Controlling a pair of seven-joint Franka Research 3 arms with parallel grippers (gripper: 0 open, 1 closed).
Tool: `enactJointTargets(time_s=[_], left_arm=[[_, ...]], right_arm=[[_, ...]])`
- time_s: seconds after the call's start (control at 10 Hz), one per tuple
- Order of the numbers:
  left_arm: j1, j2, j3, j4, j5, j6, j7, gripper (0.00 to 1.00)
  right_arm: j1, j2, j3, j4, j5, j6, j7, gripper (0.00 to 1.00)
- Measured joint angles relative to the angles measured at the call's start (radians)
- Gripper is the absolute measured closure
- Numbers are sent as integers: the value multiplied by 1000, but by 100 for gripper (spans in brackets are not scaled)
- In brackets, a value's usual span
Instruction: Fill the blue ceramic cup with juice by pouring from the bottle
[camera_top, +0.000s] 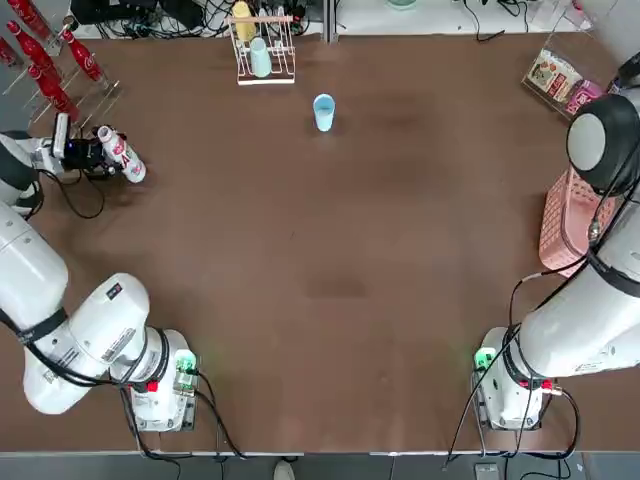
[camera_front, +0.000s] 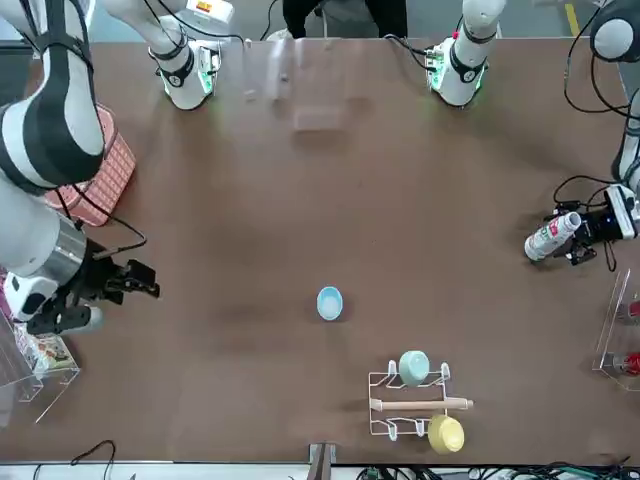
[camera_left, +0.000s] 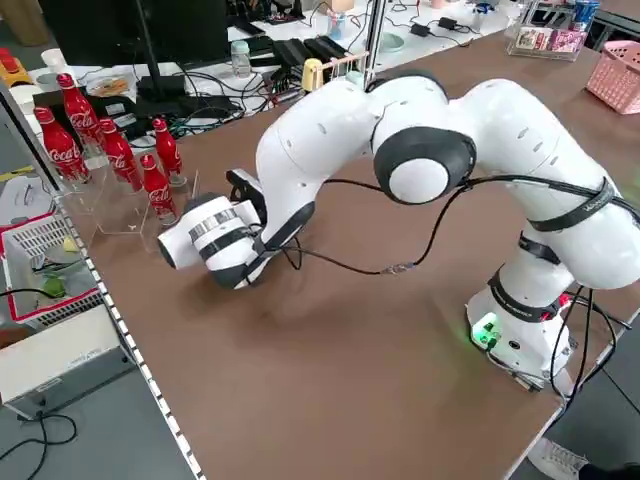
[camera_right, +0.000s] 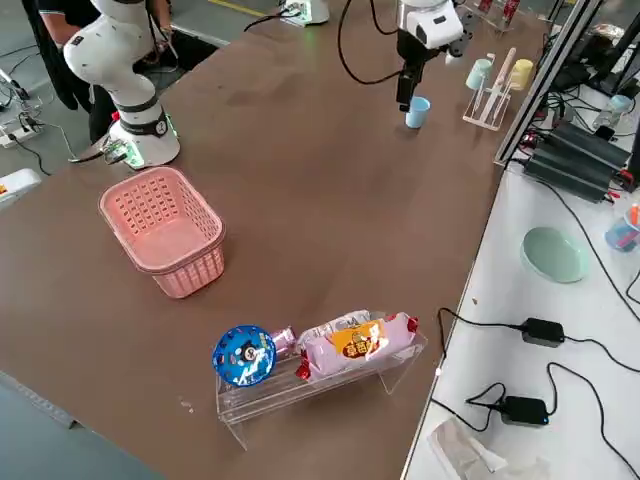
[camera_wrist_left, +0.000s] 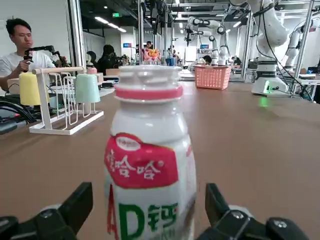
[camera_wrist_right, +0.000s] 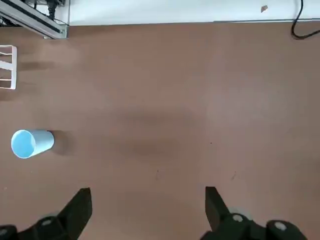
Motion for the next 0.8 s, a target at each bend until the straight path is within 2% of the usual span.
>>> enactJointTargets(time_s=[0.2, 0.4, 0.8], left_arm=[[28, 0, 0, 1, 32, -1, 1, 1], [30, -3, -1, 5, 59, -1, 1, 1], [30, -37, 0, 14, 72, -1, 1, 1]], right_arm=[[-3, -28, -42, 1, -2, -67, 1, 0], [-9, -97, -92, -8, -2, -125, 1, 0], [-14, -320, -165, -165, -24, -252, -9, 0]])
